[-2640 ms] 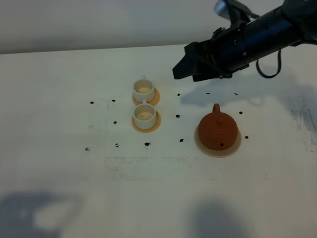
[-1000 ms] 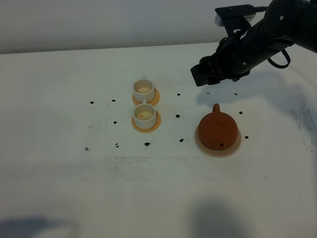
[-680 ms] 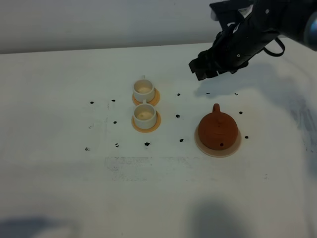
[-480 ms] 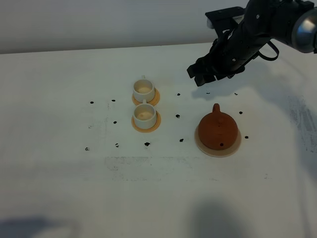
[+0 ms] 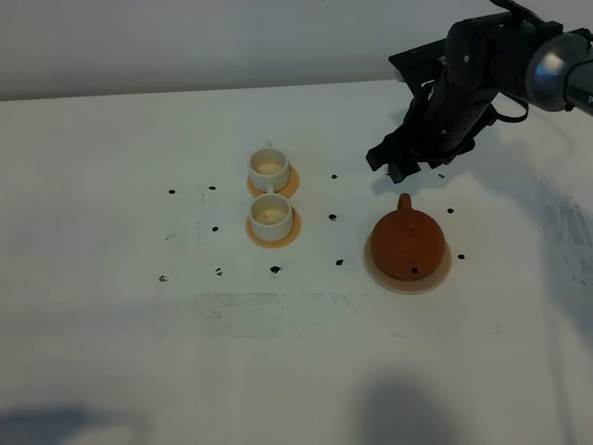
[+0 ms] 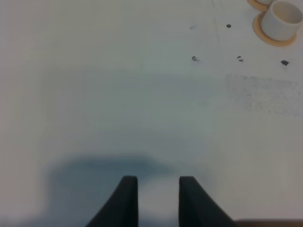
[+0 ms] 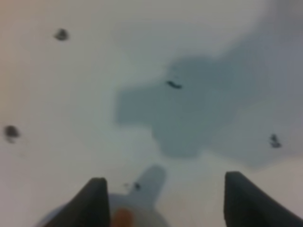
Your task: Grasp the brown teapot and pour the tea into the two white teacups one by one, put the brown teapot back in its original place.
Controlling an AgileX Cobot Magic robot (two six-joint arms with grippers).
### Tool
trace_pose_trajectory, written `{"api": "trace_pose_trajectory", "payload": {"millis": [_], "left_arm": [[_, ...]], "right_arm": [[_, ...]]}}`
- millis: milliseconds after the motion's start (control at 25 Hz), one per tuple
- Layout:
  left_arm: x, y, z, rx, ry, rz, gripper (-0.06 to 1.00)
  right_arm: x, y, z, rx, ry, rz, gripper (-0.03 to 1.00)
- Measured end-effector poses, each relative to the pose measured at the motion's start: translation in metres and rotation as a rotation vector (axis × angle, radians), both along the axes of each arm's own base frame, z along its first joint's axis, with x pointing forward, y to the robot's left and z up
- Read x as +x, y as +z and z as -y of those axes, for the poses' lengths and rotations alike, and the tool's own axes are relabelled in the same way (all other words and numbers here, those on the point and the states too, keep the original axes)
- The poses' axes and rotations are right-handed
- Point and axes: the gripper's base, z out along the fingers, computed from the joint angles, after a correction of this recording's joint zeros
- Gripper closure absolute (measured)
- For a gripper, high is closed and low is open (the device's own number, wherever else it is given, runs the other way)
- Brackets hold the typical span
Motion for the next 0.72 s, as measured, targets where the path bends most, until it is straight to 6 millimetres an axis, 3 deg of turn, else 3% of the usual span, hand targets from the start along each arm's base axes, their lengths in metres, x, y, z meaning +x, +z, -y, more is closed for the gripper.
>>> {"api": "trace_pose_trajectory", "payload": {"millis": [360,720], "left_arm": [[0.0001,0.0001,0.0000,0.000,0.000,0.001,0.74],[0.0001,0.0001,0.0000,0.000,0.000,0.001,0.74]], "right_arm": [[-0.0024,-0.0020,0.0028,-0.030,-0.009,-0.032,0.45],[-0.0091,-0.0025,-0.0071,-0.011,0.000,-0.072,0.45]]}}
